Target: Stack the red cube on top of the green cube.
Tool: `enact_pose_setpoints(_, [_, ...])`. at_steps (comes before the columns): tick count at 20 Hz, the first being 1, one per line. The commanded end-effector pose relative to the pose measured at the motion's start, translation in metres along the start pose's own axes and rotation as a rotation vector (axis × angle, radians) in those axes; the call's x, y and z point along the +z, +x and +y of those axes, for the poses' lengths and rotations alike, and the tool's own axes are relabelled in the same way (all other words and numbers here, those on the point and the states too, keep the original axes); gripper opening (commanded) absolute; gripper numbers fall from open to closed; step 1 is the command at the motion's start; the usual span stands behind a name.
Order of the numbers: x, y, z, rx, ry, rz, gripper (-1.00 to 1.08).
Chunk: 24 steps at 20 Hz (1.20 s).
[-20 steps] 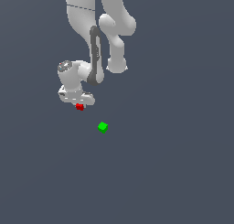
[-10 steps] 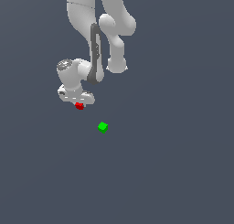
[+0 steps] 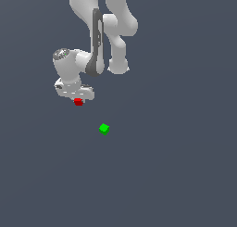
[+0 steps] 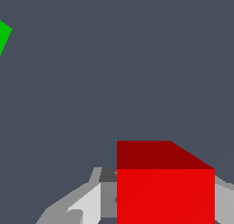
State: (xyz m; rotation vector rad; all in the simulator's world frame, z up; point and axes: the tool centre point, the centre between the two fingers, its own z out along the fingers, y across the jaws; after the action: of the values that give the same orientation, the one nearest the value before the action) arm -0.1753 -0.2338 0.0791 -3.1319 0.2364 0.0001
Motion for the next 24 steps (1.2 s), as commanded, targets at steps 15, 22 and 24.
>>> enact_pose_setpoints(15, [-0.039, 0.003, -0.002, -0.001, -0.001, 0.001, -1.00])
enact_pose_setpoints(22, [-0.030, 0.021, -0.029, -0.001, 0.000, 0.001, -1.00])
enact_pose_setpoints(24, [-0.026, 0.030, -0.042, -0.001, 0.000, 0.001, -1.00])
